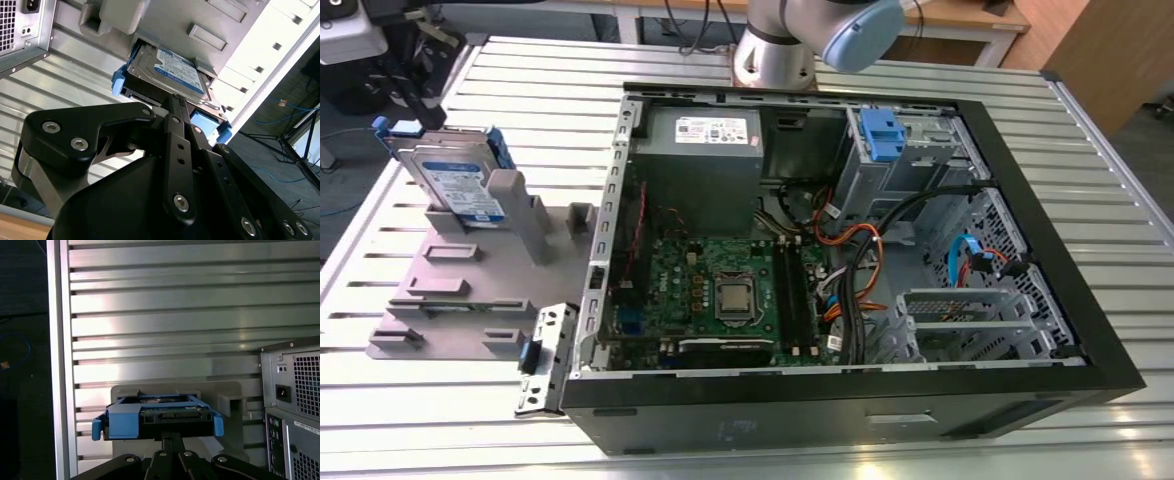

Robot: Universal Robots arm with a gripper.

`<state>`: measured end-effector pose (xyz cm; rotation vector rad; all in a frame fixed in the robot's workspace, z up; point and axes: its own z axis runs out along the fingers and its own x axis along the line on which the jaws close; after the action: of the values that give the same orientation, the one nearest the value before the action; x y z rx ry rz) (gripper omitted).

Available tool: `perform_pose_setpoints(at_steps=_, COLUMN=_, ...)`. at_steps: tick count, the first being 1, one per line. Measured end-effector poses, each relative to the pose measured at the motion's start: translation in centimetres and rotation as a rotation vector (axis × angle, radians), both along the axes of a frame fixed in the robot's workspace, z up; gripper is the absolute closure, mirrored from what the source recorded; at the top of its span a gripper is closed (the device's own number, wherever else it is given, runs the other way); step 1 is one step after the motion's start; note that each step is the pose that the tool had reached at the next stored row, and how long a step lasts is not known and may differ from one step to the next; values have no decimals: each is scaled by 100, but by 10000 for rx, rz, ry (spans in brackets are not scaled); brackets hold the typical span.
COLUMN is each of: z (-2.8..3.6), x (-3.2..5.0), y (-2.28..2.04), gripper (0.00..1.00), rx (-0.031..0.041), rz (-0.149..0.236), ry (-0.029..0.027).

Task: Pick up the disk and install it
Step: 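Reach for the disk, then pick up the disk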

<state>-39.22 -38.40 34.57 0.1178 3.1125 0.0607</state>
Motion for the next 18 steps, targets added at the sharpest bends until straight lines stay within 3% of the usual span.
perform_pose_setpoints(at_steps=7, z=-66, x=-64, y=52, gripper=89, rx=-2, rz=-1, ry=0)
perform_pose_setpoints(at_steps=18, z=-74, x=-72, y=53, gripper=89, rx=-3, rz=0, ry=0)
